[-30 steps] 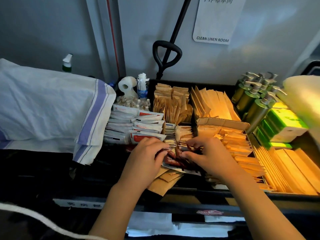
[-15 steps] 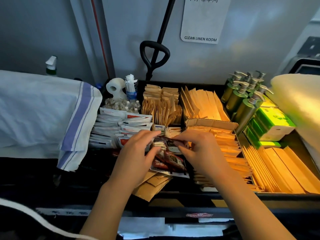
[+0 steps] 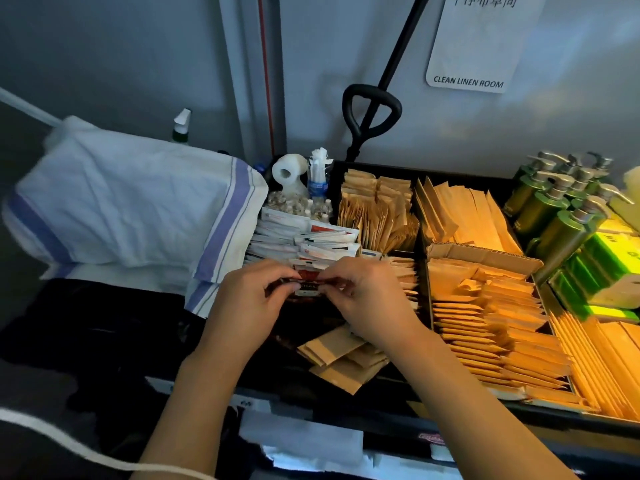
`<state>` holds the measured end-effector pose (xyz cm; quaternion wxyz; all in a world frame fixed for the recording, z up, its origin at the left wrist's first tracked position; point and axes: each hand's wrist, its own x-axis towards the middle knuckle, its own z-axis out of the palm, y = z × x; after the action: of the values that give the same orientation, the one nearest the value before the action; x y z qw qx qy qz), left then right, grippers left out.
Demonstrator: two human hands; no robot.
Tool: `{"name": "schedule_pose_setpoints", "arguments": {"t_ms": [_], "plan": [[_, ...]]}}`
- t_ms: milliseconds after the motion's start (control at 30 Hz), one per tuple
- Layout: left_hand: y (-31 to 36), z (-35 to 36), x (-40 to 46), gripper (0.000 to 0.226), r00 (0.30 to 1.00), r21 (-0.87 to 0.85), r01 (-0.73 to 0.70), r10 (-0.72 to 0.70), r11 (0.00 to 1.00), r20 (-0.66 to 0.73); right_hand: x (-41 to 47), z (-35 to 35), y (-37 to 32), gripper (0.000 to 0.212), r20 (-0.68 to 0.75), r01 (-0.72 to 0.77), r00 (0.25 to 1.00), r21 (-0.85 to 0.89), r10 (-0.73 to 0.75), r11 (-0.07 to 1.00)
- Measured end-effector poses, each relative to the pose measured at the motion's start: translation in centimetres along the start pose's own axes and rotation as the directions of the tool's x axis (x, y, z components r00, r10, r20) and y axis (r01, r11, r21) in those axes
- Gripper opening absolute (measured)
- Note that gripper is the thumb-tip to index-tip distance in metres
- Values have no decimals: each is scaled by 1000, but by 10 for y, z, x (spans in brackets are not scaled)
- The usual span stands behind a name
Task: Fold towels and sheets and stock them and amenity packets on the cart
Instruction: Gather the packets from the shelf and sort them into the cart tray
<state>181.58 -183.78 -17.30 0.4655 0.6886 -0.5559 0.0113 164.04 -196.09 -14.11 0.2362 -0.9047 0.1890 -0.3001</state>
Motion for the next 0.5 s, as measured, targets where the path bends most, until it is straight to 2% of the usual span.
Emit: {"name": "schedule_pose_setpoints", "arguments": {"t_ms": [233, 500], "plan": [[-17, 3, -6, 23, 997, 7, 12, -11, 1000, -71, 2, 23, -5, 19, -46, 16, 999, -55, -19, 998], [-23, -2, 10, 19, 998, -28, 30, -31, 999, -48, 11, 26, -1, 20, -108, 7, 994, -22, -10, 1000]]}}
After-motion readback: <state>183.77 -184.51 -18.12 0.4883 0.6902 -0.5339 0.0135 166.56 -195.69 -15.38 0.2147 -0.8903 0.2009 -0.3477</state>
